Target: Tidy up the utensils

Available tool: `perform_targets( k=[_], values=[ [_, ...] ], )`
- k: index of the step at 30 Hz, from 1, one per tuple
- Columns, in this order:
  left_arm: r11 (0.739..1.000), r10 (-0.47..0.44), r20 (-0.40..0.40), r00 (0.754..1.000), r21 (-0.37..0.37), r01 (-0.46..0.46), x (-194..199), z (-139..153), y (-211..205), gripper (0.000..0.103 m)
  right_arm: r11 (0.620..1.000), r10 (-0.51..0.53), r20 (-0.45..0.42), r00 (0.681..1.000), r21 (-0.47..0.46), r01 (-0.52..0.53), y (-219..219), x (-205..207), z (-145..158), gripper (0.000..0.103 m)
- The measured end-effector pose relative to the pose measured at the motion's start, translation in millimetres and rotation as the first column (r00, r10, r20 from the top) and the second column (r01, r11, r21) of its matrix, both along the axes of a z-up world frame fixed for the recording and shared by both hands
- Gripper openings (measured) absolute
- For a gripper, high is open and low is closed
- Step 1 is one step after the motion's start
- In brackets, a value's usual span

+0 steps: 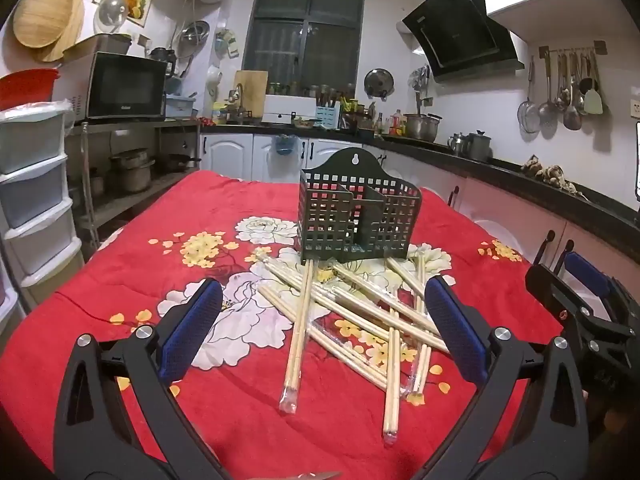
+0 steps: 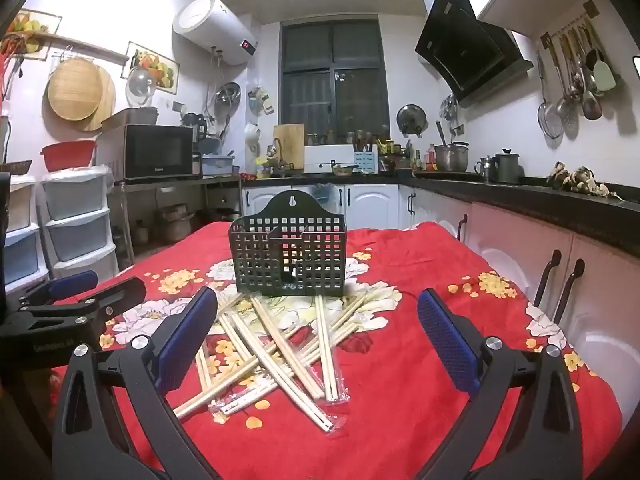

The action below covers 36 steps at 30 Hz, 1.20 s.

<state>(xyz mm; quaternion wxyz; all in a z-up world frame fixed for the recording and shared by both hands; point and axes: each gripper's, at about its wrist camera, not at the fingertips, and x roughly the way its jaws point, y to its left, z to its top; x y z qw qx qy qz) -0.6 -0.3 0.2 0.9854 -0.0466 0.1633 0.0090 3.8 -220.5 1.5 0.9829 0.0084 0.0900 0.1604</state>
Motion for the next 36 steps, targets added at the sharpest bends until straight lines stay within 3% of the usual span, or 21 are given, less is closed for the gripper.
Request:
perform_targets(
  k=[36],
  values=[
    [1.0, 0.0, 0.002, 1.0, -0.016, 0.0, -0.1, -0.2, 0.5, 0.094, 1.0, -0.001, -0.001, 1.0, -0.019, 0.001, -0.9, 0.9, 1.6, 0.097]
  ],
)
